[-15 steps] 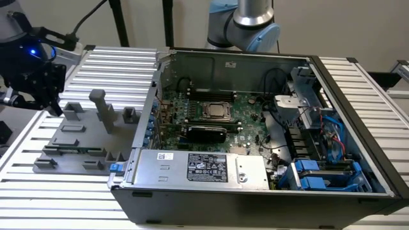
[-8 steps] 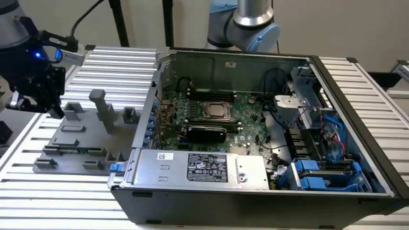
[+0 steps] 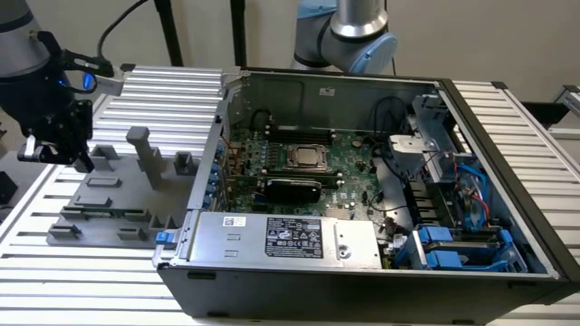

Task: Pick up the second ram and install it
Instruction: 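Pick up the second ram and move it above second insertion slot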

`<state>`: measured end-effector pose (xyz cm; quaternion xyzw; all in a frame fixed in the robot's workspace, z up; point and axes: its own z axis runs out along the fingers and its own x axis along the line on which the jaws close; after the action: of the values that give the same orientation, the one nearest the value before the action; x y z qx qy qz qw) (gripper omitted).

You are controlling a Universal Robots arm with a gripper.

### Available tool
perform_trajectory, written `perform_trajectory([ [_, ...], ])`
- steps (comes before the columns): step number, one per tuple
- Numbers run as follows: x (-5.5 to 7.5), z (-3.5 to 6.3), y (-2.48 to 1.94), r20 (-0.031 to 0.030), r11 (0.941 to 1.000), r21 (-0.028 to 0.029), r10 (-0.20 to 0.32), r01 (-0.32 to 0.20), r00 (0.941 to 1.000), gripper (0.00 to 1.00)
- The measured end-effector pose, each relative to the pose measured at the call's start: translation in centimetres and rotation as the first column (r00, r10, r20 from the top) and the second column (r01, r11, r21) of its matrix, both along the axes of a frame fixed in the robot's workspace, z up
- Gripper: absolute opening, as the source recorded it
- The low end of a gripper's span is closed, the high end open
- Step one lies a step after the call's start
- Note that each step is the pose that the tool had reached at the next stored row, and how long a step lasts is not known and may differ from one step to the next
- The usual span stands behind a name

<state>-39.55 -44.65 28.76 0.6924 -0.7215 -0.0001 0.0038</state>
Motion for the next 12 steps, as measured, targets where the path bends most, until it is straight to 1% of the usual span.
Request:
perform_trajectory([
  [3, 0.0, -0.34, -0.04, 0.0000, 0.9998, -0.0012, 0.018, -0.018, 0.9998, 0.00],
  [4, 0.0, -0.50, -0.11, 0.0000, 0.9998, -0.0014, 0.020, -0.020, 0.9998, 0.00],
  [7, 0.0, -0.93, -0.54, -0.0001, 0.9998, -0.0017, 0.022, -0.022, 0.9998, 0.00],
  [8, 0.0, -1.10, -0.70, -0.0001, 0.9998, -0.0017, 0.022, -0.022, 0.9998, 1.00],
  [10, 0.0, -1.47, -0.90, 0.0001, 0.9998, -0.0017, 0.022, -0.022, 0.9998, 1.00],
  [12, 0.0, -1.84, -0.94, 0.0001, 0.9998, -0.0017, 0.022, -0.022, 0.9998, 1.00],
])
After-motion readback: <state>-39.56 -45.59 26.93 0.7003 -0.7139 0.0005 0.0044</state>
